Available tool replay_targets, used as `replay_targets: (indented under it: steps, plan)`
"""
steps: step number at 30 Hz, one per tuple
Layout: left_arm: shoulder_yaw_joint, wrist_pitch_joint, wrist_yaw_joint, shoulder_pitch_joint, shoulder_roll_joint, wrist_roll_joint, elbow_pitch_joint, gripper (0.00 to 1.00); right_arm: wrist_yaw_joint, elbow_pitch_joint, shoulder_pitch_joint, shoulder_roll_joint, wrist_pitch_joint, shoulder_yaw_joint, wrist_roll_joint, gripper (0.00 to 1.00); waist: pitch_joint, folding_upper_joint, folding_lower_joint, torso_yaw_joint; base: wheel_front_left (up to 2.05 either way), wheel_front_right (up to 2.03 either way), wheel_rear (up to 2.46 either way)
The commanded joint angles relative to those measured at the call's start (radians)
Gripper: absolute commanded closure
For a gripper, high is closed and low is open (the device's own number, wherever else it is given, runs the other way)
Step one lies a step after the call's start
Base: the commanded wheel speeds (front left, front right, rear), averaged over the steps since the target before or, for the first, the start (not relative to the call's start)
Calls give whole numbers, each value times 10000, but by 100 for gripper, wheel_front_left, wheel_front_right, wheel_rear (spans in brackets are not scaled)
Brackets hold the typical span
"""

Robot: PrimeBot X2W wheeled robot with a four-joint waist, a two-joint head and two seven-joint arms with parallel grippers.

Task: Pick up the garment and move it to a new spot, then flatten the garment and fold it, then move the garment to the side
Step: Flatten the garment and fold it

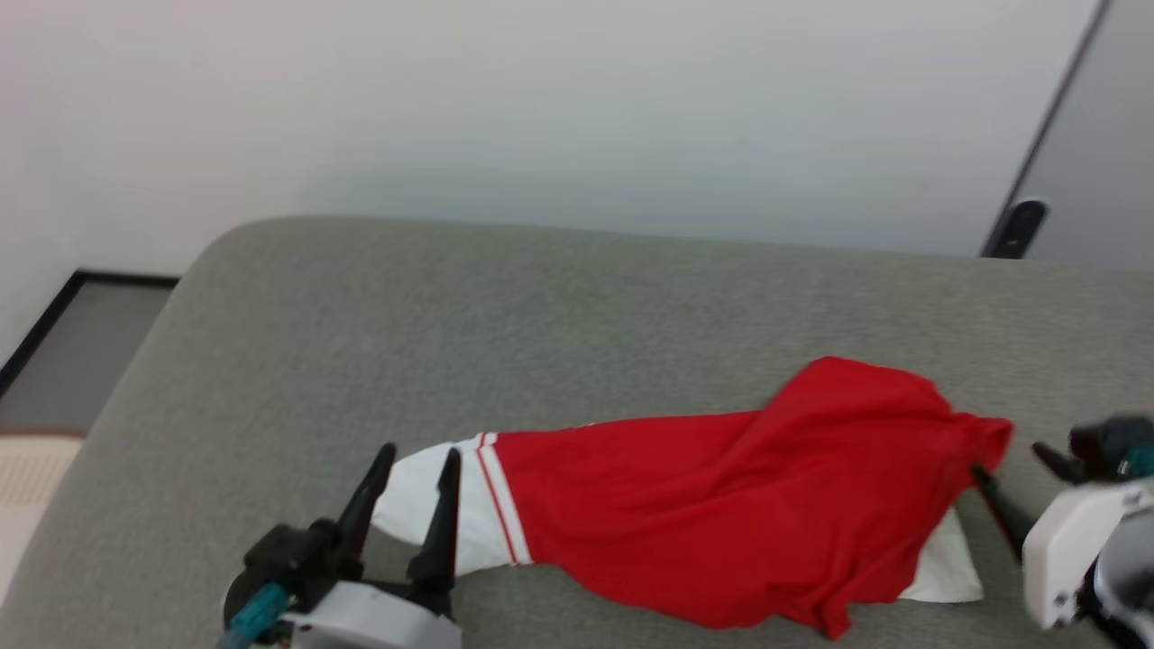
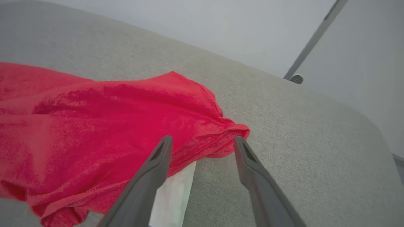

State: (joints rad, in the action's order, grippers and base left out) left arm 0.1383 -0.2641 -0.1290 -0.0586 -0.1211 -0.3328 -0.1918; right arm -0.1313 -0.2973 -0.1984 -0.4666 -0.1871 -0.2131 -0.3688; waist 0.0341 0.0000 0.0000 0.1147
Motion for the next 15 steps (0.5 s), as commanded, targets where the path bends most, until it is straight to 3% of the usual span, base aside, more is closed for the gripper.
replay_targets:
  steps: [1, 8, 15]
  plan:
    - [151, 1, -27, -286, 31, -111, -32, 0, 11, -134, -511, -377, -661, -344, -446, 0, -540, 0, 0, 656, 0, 0, 0]
    - [841, 1, -29, -904, 103, -379, -205, 0, 11, -850, -1972, -1383, -2928, -1351, -1924, 0, -1236, 0, 0, 1493, 0, 0, 0]
    - [1378, 1, -28, -1530, 224, -621, -344, 0, 11, -1774, -3366, -1750, -4585, -1776, -2642, 0, -1961, 0, 0, 2143, 0, 0, 0]
